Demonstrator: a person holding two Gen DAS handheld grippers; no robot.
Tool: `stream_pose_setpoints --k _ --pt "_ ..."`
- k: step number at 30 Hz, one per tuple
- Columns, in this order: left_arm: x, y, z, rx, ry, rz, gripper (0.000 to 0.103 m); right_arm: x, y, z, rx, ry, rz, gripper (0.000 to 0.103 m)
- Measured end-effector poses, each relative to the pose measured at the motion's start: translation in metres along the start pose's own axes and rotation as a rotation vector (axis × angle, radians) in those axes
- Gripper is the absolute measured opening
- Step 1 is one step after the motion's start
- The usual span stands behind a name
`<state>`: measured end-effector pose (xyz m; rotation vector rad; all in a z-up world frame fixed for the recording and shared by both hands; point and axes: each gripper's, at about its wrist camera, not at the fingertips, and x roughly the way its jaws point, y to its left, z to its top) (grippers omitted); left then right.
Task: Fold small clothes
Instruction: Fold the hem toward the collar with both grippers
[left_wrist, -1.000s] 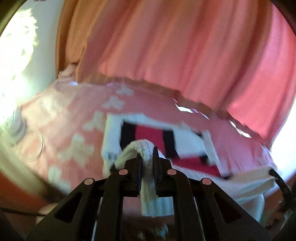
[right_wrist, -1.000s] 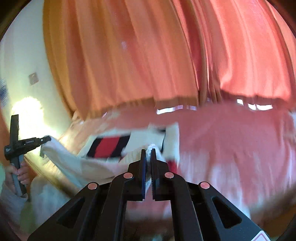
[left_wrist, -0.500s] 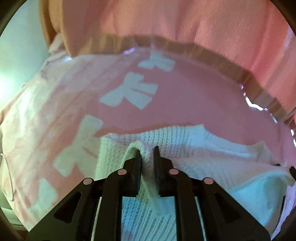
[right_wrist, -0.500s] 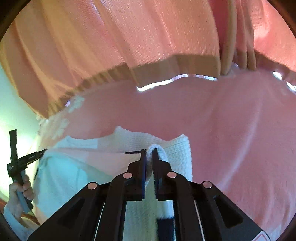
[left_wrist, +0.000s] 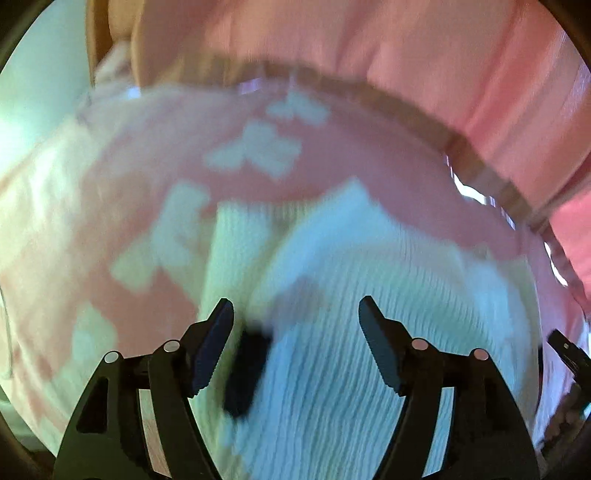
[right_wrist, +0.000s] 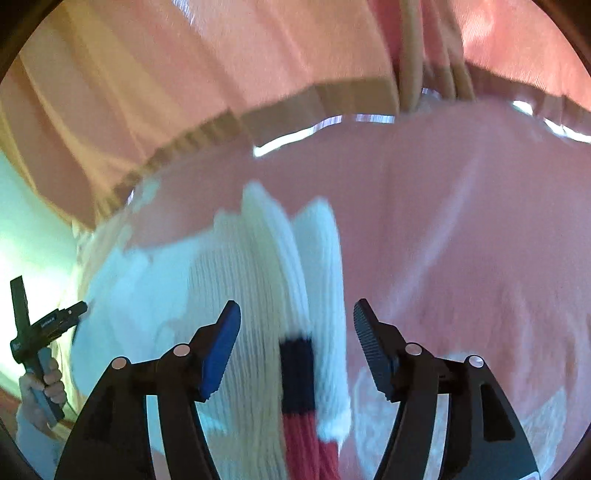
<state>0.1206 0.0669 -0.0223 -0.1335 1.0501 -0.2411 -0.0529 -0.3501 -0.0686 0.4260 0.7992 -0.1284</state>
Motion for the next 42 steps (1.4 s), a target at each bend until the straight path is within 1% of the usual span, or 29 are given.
stream_pose_setpoints --k 2,4,5,6,7,8,10,11,13,14,15,16,17,18,19,20,22,23,24,26,29,30,32,34,35,36,37,38,42 --pt "0.001 -0.001 -0.013 0.058 0.018 0.015 0.066 0.0 0.004 -0.013 -0.034 0.035 0.004 0.063" --pt "-0.004 -0.005 -0.023 0.136 0.016 0.041 0.057 0.0 0.005 -0.024 -0.054 0.054 0.011 0.063" --pt "-0.004 -0.006 -0.026 0.159 0.023 0.053 0.042 0.004 0.005 -0.03 -0.066 0.074 -0.003 0.057" --pt "-0.002 -0.006 -0.028 0.166 0.041 0.043 0.022 0.009 0.005 -0.035 -0.076 0.093 -0.019 0.045" --pt "-0.002 -0.006 -0.028 0.161 0.055 0.034 0.013 0.01 0.005 -0.037 -0.081 0.097 -0.025 0.021" --pt "-0.004 -0.005 -0.029 0.146 0.058 0.031 0.007 0.008 0.005 -0.038 -0.08 0.088 -0.019 0.017" --pt "-0.021 -0.005 -0.03 0.142 0.017 0.053 0.006 -0.015 0.008 -0.034 -0.09 0.001 0.003 0.014" --pt "-0.03 -0.004 -0.031 0.136 0.005 0.054 0.006 -0.036 0.009 -0.033 -0.095 -0.066 0.023 0.01" --pt "-0.037 0.007 -0.036 0.094 0.023 0.068 0.006 -0.05 0.005 -0.035 -0.088 -0.11 0.001 0.007" --pt "-0.032 0.015 -0.04 0.063 0.062 0.076 0.006 -0.045 -0.001 -0.039 -0.082 -0.083 -0.038 0.007" --pt "-0.025 0.02 -0.042 0.047 0.093 0.085 0.006 -0.027 -0.011 -0.045 -0.061 0.01 -0.074 0.007" --pt "-0.02 0.021 -0.045 0.043 0.113 0.091 0.006 -0.01 -0.021 -0.052 -0.02 0.08 -0.074 0.011" --pt "-0.021 0.018 -0.045 0.065 0.104 0.106 0.007 -0.003 -0.027 -0.056 0.012 0.103 -0.043 0.015" --pt "-0.024 0.011 -0.045 0.111 0.092 0.136 0.009 -0.006 -0.025 -0.054 -0.003 0.096 -0.054 0.019" --pt "-0.028 0.007 -0.045 0.126 0.088 0.15 0.009 -0.014 -0.02 -0.051 -0.037 0.064 -0.09 0.03" --pt "-0.031 0.005 -0.045 0.119 0.084 0.15 0.011 -0.021 -0.017 -0.05 -0.048 0.032 -0.105 0.035" --pt "-0.048 -0.002 -0.04 0.105 0.035 0.099 0.014 -0.039 -0.012 -0.043 -0.053 -0.041 -0.08 0.039" --pt "-0.054 -0.008 -0.035 0.104 0.008 0.075 0.019 -0.045 -0.007 -0.037 -0.062 -0.073 -0.063 0.044" --pt "-0.06 -0.016 -0.027 0.107 -0.026 0.042 0.033 -0.045 0.0 -0.03 -0.084 -0.089 -0.059 0.046" --pt "-0.059 -0.031 -0.009 0.123 -0.052 0.011 0.054 -0.036 0.015 -0.015 -0.15 -0.093 -0.07 0.052" --pt "-0.035 -0.051 0.022 0.167 -0.075 0.035 0.061 -0.006 0.029 0.016 -0.223 -0.049 -0.049 0.056" --pt "-0.02 -0.056 0.034 0.185 -0.052 0.036 0.064 0.004 0.028 0.023 -0.232 -0.038 -0.05 0.056" --pt "0.01 -0.058 0.05 0.186 0.017 0.042 0.064 0.027 0.027 0.035 -0.245 -0.005 -0.065 0.057" --pt "0.032 -0.052 0.057 0.165 0.057 0.069 0.063 0.051 0.025 0.04 -0.247 0.032 -0.056 0.057" --pt "0.041 -0.046 0.058 0.146 0.069 0.07 0.055 0.061 0.025 0.04 -0.246 0.044 -0.056 0.055" --pt "0.048 -0.039 0.057 0.12 0.093 0.056 0.027 0.067 0.023 0.037 -0.246 0.056 -0.049 0.045" --pt "0.052 -0.035 0.056 0.103 0.123 0.02 0.013 0.073 0.023 0.035 -0.24 0.066 -0.033 0.005" --pt "0.051 -0.031 0.056 0.083 0.129 -0.003 0.008 0.075 0.024 0.034 -0.231 0.07 -0.024 0.007" --pt "0.029 -0.03 0.062 0.097 0.034 0.014 0.007 0.035 0.029 0.051 -0.195 -0.103 -0.002 0.007"
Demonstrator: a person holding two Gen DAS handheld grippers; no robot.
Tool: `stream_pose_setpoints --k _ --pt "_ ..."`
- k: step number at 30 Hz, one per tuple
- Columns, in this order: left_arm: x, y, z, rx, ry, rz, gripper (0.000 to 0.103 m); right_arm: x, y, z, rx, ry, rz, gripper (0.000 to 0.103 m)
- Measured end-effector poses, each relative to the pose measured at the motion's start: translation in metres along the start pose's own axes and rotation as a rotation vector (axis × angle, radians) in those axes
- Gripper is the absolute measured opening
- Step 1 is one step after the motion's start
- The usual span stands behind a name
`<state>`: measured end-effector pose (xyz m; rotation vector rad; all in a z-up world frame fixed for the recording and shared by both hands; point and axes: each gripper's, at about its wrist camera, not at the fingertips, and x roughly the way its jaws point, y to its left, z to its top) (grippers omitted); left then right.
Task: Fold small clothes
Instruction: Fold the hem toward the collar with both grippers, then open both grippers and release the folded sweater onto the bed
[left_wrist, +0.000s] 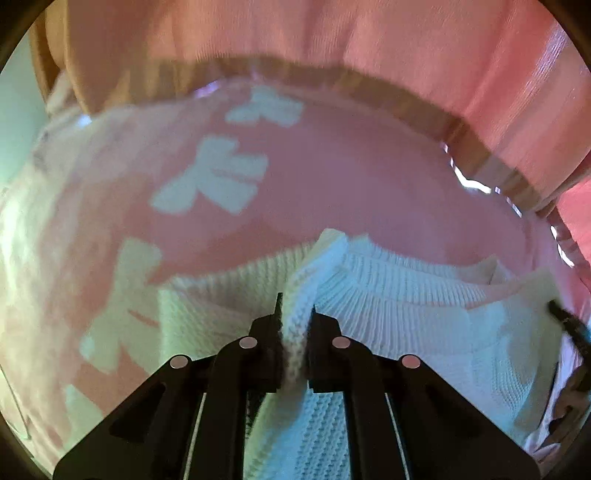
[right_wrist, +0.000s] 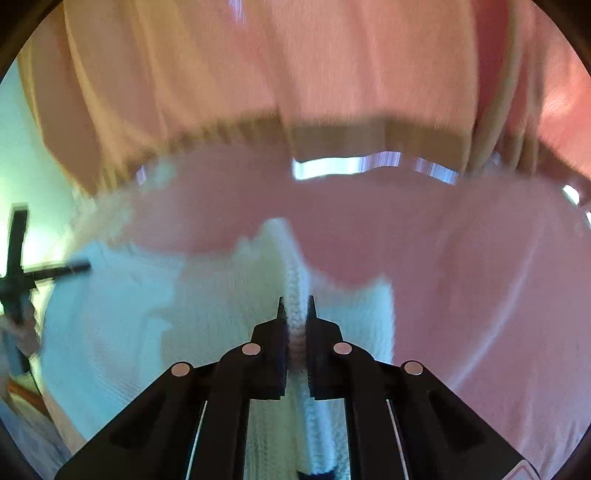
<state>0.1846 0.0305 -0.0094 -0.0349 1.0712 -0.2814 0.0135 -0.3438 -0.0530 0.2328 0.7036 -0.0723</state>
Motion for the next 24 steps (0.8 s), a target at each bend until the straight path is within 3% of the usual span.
stream_pose_setpoints --k 2,5,7,11,13,14,15,17,20,21,24 --pt "0.001 0.004 0.002 -0.014 0.006 0.017 0.008 -0.002 -0.01 0.005 0.014 -0.019 -0.04 0.007" --pt "0.028 0.013 0.0 -0.044 0.085 0.028 0.008 0.045 -0.035 -0.014 0.074 0.143 -0.117 0.007" --pt "0.032 0.008 0.0 -0.019 0.075 0.054 0.01 0.048 -0.032 -0.02 0.055 0.113 -0.131 0.007" --pt "0.012 -0.002 -0.001 0.002 0.07 0.037 0.016 0.009 -0.021 -0.01 0.067 0.053 -0.1 0.023" --pt "-0.004 0.002 -0.006 -0.012 0.047 0.005 0.033 -0.006 -0.022 -0.014 0.078 0.053 -0.09 0.062" --pt "-0.016 0.007 -0.011 -0.028 0.032 0.0 0.055 -0.013 -0.027 -0.022 0.093 0.072 -0.096 0.068" --pt "-0.026 0.014 -0.015 -0.057 0.014 0.001 0.071 -0.014 -0.029 -0.027 0.104 0.089 -0.098 0.068" --pt "-0.037 0.028 -0.023 -0.113 -0.016 0.0 0.079 -0.01 -0.04 -0.041 0.15 0.166 -0.074 0.069" --pt "-0.044 0.056 -0.035 -0.284 -0.019 -0.024 0.088 0.008 -0.046 -0.052 0.21 0.239 -0.014 0.069" --pt "-0.038 0.064 -0.04 -0.341 0.008 -0.051 0.088 0.017 -0.048 -0.059 0.237 0.278 0.021 0.07" --pt "-0.005 0.066 -0.052 -0.382 0.17 -0.082 0.088 0.016 -0.044 -0.064 0.243 0.264 0.039 0.077"
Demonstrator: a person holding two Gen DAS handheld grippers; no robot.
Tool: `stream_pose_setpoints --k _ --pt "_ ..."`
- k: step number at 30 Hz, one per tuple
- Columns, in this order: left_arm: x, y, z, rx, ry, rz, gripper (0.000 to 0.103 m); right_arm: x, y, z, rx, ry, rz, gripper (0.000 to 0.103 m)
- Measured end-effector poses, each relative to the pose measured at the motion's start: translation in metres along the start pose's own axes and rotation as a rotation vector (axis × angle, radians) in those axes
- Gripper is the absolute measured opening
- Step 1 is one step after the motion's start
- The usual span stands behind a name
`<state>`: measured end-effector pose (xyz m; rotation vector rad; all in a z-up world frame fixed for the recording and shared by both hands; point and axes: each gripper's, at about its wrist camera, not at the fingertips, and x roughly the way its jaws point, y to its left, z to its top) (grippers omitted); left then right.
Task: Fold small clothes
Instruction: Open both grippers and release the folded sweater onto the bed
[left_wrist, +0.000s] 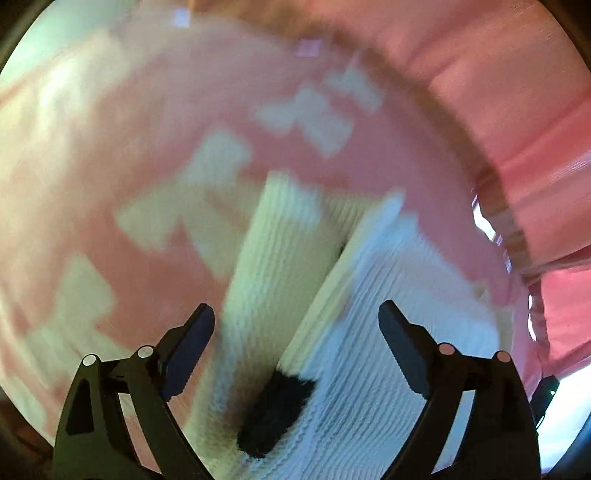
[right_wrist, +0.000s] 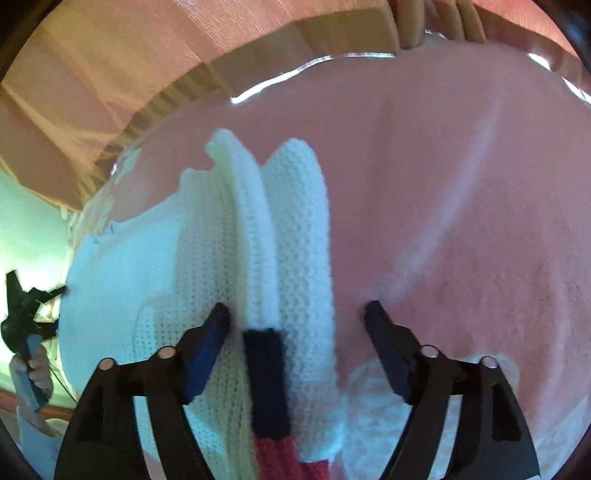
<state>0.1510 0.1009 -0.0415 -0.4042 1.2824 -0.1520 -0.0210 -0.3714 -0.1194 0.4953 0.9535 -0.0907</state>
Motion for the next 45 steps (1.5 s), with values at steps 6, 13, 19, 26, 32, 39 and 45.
stream_pose_setpoints --k 6,13,19,26,32,39,45 --pt "0.01 -0.027 -0.013 0.151 -0.023 0.082 0.056 0.003 0.01 0.003 -0.038 -0.028 -0.033 0.042" --pt "-0.031 -0.064 -0.009 0.168 -0.105 -0.078 0.023 -0.085 0.015 0.018 -0.034 -0.226 0.105 0.016" --pt "-0.005 -0.089 -0.019 0.219 -0.028 -0.106 0.023 -0.106 -0.024 0.016 0.0 -0.255 -0.137 0.019" --pt "0.014 -0.113 -0.032 0.28 -0.049 0.075 0.031 -0.079 -0.042 0.005 0.011 -0.197 -0.324 0.036" --pt "-0.044 -0.15 -0.052 0.323 -0.329 0.137 0.046 -0.131 0.023 -0.011 -0.212 -0.435 -0.231 0.045" --pt "0.007 -0.197 -0.043 0.425 -0.208 0.052 0.063 -0.075 0.039 0.028 -0.285 -0.309 -0.289 0.057" --pt "0.065 -0.181 -0.006 0.328 -0.148 0.156 0.063 -0.041 -0.013 0.059 -0.171 -0.195 -0.312 0.071"
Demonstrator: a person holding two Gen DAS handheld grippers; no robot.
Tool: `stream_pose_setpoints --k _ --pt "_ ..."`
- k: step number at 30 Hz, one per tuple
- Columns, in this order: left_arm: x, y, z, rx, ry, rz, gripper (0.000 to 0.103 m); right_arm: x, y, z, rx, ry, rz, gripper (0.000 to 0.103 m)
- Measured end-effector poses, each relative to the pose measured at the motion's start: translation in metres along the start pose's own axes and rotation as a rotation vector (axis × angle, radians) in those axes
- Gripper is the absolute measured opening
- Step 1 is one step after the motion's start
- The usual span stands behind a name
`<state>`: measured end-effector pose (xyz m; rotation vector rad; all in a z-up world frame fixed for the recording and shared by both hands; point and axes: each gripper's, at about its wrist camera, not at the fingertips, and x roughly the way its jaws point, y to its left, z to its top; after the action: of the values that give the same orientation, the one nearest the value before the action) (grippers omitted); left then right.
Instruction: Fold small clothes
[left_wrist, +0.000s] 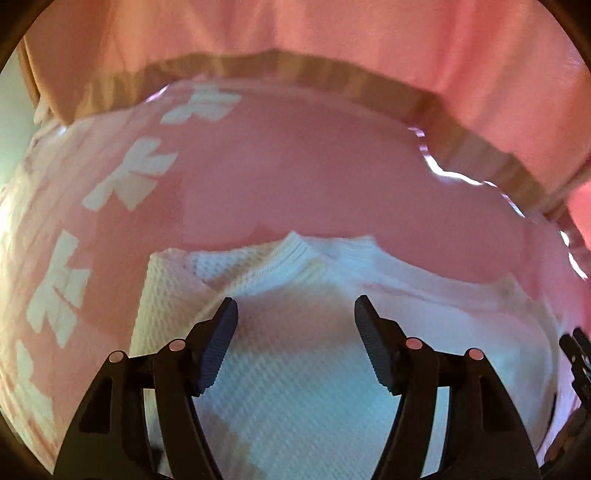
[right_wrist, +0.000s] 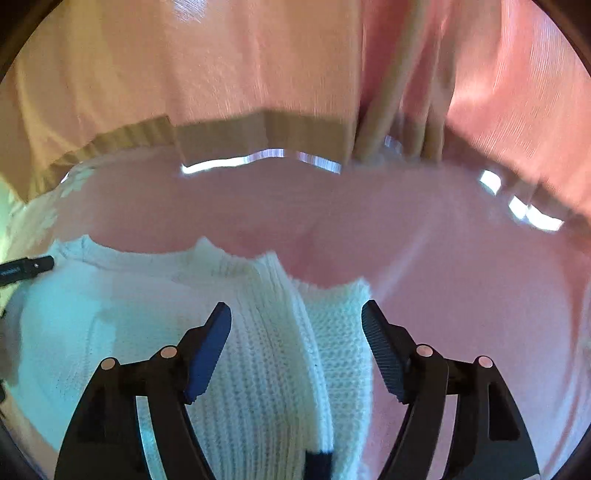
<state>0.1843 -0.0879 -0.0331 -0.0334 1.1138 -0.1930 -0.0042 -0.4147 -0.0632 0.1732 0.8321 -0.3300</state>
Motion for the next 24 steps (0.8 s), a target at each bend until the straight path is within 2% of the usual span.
stream_pose_setpoints --k 1,2,3,4,5,6,8,9,10,12,13,15,16,18,20,21,23,24 --pt "0.002 0.005 -0.001 -0.011 -0.006 -0.006 0.063 0.009 -0.002 0.001 0.008 0.019 0.023 0.071" --pt "0.004 0.009 -0.002 -0.02 -0.022 -0.011 0.063 0.016 0.0 0.001 0.007 0.032 0.042 0.066" --pt "0.006 0.01 -0.002 -0.025 -0.03 -0.016 0.057 0.024 0.003 0.002 -0.001 0.036 0.054 0.056" --pt "0.007 0.008 0.0 -0.017 -0.037 -0.016 0.047 0.028 0.007 0.003 -0.019 0.035 0.06 0.007" --pt "0.009 0.007 0.001 -0.005 -0.038 -0.011 0.028 0.029 0.007 0.003 -0.015 0.041 0.085 0.008" --pt "0.011 0.006 0.001 0.0 -0.038 -0.007 0.018 0.025 0.006 0.005 0.002 0.021 0.094 0.007" --pt "0.015 0.01 0.005 -0.017 -0.037 -0.018 0.013 0.007 0.002 0.012 0.016 -0.055 0.086 0.007" --pt "0.018 0.013 0.007 -0.028 -0.034 -0.028 0.013 -0.003 -0.004 0.016 0.024 -0.097 0.072 0.007" --pt "0.02 0.016 0.008 -0.038 -0.032 -0.027 0.013 -0.003 -0.012 0.017 0.043 -0.104 0.056 0.007" --pt "0.024 0.016 0.011 -0.035 -0.044 -0.016 0.015 0.021 -0.022 0.015 0.068 -0.015 0.037 0.007" --pt "0.026 0.016 0.012 -0.033 -0.053 -0.008 0.015 0.038 -0.026 0.01 0.081 0.054 0.054 0.007" --pt "0.027 0.016 0.015 -0.028 -0.05 -0.002 0.016 0.032 -0.03 0.008 0.107 0.022 0.061 0.009" --pt "0.023 0.017 0.015 -0.04 -0.043 -0.006 0.016 0.023 -0.027 0.009 0.104 0.012 0.058 0.015" --pt "0.007 0.016 0.014 -0.062 -0.04 -0.022 0.015 -0.01 -0.017 0.01 0.077 -0.067 0.061 0.019" --pt "-0.017 0.007 0.009 -0.04 -0.093 -0.045 0.016 -0.042 -0.002 0.007 0.026 -0.134 0.116 0.019" --pt "-0.033 -0.003 0.002 -0.009 -0.117 -0.051 0.021 -0.056 0.012 0.002 -0.013 -0.163 0.152 0.019" --pt "-0.055 -0.023 -0.018 0.058 -0.131 -0.122 0.03 -0.064 0.033 -0.012 -0.053 -0.154 0.233 0.019" --pt "-0.059 -0.03 -0.026 0.074 -0.12 -0.128 0.035 -0.061 0.049 -0.022 -0.071 -0.115 0.298 0.019"
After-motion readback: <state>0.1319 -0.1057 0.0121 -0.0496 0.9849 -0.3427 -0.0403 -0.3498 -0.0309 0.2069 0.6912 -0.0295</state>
